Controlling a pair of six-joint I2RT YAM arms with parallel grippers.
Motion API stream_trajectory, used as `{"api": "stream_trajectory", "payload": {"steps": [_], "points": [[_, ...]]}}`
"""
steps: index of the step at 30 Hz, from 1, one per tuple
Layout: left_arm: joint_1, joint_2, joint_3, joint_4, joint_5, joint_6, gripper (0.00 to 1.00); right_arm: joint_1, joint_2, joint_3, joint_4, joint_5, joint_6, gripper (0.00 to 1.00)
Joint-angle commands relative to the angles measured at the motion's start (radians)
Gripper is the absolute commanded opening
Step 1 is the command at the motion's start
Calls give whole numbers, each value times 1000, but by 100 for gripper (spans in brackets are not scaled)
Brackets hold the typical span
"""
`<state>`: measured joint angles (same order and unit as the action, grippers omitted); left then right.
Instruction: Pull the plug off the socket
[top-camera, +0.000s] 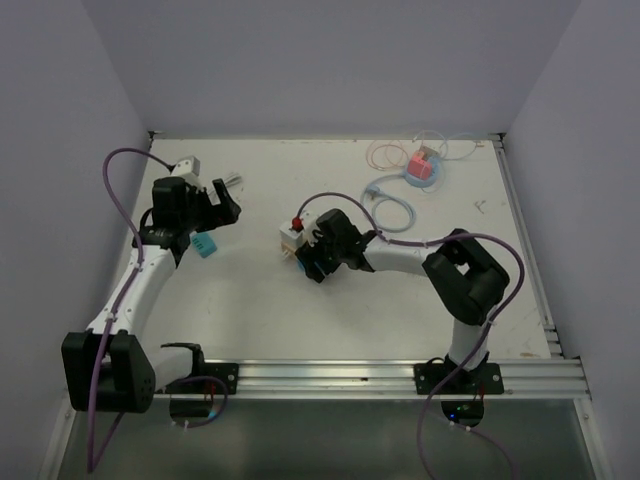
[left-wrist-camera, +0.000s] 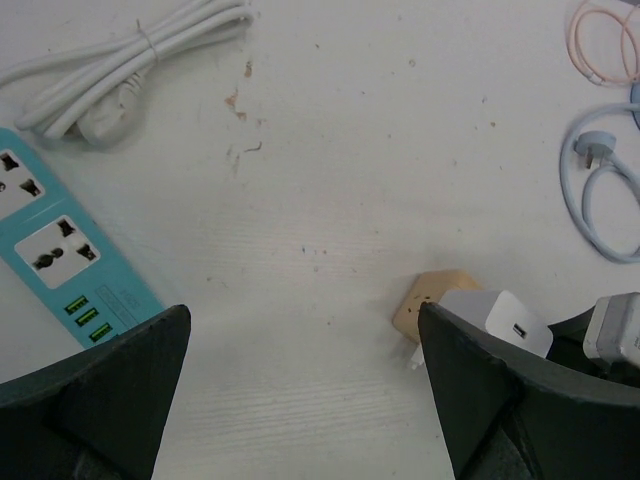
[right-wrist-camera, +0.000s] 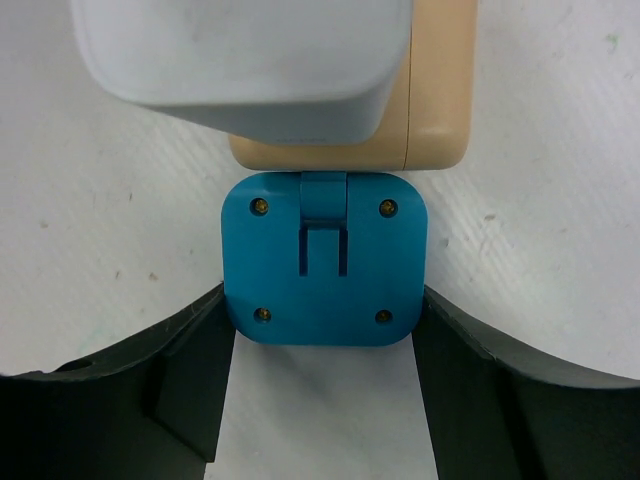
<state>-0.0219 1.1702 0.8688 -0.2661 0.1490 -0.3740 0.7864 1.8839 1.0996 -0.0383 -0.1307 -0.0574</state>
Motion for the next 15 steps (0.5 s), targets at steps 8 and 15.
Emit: {"api": "stream_trajectory", "payload": {"steps": [8, 15], "points": [[-176, 66, 22, -19, -3, 26, 100, 10, -186, -86, -72, -49, 119, 94], [-274, 45, 1, -5, -2, 18, 99, 8, -333, -153, -60, 23, 146, 99]]}}
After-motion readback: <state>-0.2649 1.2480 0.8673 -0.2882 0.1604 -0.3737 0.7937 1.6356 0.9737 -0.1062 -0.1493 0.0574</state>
